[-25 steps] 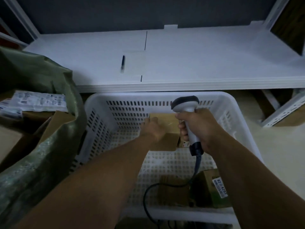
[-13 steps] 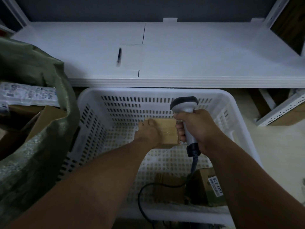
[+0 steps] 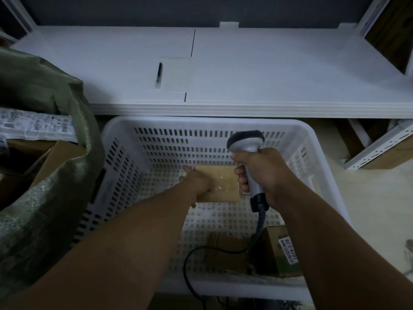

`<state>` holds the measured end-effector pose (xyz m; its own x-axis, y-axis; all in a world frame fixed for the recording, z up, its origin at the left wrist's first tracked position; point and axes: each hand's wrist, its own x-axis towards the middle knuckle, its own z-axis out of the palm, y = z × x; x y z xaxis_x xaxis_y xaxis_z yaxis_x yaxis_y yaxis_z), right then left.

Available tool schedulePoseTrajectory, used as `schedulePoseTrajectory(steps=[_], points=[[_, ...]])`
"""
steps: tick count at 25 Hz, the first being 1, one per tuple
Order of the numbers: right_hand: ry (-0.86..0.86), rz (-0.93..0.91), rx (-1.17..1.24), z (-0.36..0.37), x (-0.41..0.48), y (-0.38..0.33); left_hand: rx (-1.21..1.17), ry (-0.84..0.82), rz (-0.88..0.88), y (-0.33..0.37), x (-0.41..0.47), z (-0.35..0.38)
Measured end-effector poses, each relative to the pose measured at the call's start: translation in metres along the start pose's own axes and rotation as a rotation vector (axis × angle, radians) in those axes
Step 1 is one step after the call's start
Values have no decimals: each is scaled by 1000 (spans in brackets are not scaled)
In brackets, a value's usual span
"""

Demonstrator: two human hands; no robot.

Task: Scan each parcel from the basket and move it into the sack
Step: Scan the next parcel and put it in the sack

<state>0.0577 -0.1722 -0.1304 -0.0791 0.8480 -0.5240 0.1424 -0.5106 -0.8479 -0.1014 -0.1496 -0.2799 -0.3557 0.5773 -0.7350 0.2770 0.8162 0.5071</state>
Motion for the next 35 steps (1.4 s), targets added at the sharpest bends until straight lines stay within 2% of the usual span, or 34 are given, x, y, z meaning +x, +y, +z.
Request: schedulePoseTrajectory(steps=[3, 6, 10, 18, 21, 26, 32, 35], points=[[-7, -1, 14, 0, 1, 0, -231, -92, -42, -3, -1, 1], [-15, -1, 15, -1, 0, 0, -355, -129, -56, -1, -6, 4], [-13, 3, 9, -3, 2, 4, -330, -161, -92, -1, -10, 6], [-13, 14, 0, -1, 4, 5, -367, -272, 18, 0, -9, 8], [-16, 9, -2, 1, 5, 5, -478, -245, -39, 5, -11, 8], [-19, 12, -10, 2, 3, 4, -523, -162, -143, 9, -11, 11], [-17, -2, -28, 0, -2, 0, -505, -281, -199, 9, -26, 13], [-7, -6, -17, 0, -4, -3, -575, -256, -203, 11, -33, 6]])
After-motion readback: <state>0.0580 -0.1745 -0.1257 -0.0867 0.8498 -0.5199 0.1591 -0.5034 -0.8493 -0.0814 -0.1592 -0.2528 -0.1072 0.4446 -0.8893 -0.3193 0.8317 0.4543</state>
